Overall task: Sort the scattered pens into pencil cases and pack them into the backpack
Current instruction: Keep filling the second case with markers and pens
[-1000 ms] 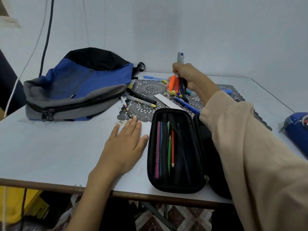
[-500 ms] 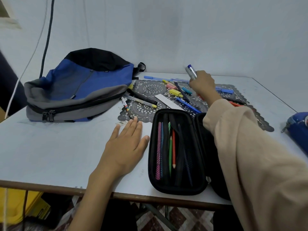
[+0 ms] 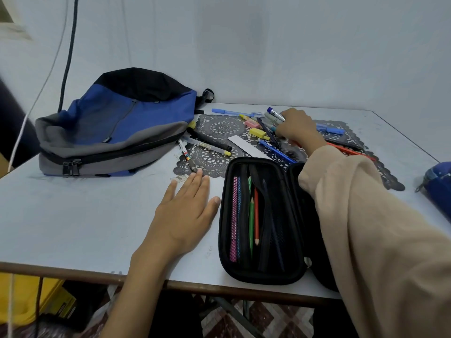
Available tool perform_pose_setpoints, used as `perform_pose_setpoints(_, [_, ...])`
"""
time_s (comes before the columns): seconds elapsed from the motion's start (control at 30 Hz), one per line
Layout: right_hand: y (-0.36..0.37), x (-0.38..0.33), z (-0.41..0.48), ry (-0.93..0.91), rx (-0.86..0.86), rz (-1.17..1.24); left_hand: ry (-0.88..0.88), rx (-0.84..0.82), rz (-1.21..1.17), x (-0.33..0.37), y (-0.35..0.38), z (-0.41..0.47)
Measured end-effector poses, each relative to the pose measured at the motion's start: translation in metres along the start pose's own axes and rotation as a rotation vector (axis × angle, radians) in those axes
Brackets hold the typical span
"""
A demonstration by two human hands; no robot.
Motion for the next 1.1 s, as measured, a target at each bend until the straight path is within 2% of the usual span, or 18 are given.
perform_pose_setpoints(0.2, [0.005, 0.008, -0.003, 0.034, -0.023, -0.094, 0.0, 0.004, -0.003, 0.0, 0.0, 0.001])
perform_pose_setpoints(0.37, [0.004, 0.018, -0.008, 0.066, 0.031, -0.169, 0.001, 0.008, -0.008, -0.001, 0.0, 0.0])
perform_pose_setpoints(0.5, [0.007, 0.02, -0.009, 0.049, -0.021, -0.18, -0.004, 0.003, 0.0, 0.0, 0.0, 0.0])
perform_pose_setpoints(0.73, [0.01, 0.028, -0.013, 0.075, -0.1, -0.04, -0.008, -0.006, -0.006, 0.0, -0.001, 0.0])
perform_pose_setpoints(1.1, [-0.017, 0.05, -0.006, 0.232, 0.154, 0.334, -0.003, -0.002, -0.004, -0.001, -0.001, 0.0])
Point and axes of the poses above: each hand's wrist, its own z-axis towards the middle knuckle, its own y-axis out of the palm, x = y × z, the point moved 7 cm from there along z, towards the middle knuckle, and after that the axes turned 5 degrees about x, right-handed, at the moved point
